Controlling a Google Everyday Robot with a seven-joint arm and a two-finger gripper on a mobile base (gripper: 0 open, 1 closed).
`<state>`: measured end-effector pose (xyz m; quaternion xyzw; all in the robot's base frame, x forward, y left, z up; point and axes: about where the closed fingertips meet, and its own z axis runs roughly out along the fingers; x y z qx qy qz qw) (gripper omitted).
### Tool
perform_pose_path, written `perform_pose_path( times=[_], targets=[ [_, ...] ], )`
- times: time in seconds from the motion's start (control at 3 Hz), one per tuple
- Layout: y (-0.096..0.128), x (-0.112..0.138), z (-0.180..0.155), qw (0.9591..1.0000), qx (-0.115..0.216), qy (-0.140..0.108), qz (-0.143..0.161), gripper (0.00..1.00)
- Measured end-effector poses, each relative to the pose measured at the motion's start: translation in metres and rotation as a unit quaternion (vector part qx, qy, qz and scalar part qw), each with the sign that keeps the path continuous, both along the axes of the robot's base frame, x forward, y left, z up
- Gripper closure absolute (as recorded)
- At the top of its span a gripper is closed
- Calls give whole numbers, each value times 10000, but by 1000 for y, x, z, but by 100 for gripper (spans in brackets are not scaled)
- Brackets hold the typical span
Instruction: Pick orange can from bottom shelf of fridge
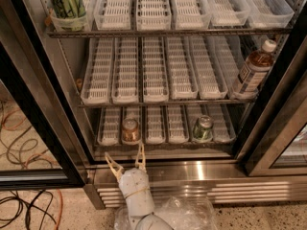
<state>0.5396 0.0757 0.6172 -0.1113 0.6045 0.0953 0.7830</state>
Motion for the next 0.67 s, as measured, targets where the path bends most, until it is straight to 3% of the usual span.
perform_pose_path(
  times=[0.67],
  targets=[
    [-12,19,-1,9999,17,68,136,30]
  ],
)
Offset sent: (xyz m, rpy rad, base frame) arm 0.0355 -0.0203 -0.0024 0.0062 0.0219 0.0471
